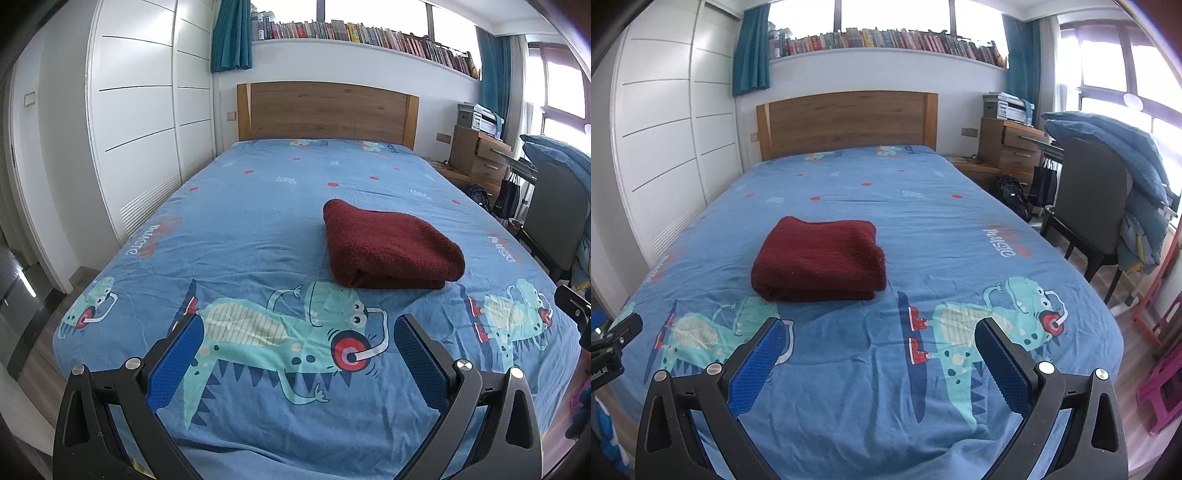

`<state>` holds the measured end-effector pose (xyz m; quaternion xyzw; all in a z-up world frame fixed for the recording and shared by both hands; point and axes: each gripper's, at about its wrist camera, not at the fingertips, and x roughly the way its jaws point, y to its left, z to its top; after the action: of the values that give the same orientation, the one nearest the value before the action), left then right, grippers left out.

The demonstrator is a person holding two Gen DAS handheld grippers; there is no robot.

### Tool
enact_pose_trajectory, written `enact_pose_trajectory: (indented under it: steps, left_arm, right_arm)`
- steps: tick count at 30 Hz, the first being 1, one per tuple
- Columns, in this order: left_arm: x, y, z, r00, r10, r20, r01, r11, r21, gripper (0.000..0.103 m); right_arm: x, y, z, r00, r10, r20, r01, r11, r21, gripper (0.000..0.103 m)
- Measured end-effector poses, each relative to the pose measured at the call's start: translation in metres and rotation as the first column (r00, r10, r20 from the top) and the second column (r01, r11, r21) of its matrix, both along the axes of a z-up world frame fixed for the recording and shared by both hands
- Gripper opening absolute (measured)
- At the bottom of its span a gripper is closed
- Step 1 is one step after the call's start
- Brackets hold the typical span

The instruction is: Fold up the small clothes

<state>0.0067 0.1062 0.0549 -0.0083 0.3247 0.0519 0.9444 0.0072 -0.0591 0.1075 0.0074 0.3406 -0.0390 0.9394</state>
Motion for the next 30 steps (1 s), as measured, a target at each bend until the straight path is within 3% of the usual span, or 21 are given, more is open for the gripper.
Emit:
enact_pose_trajectory:
  steps: [30]
  left_arm:
    - [0.0039, -0.0014, -0.0069, 1.0, -0.009, -0.022, 0.009, 1.0, -0.004, 0.102]
  right_arm:
    - [0.0006, -0.0014, -0.0082, 1.0, -0.014, -0.016, 0.014, 1.0, 0.004, 0.102]
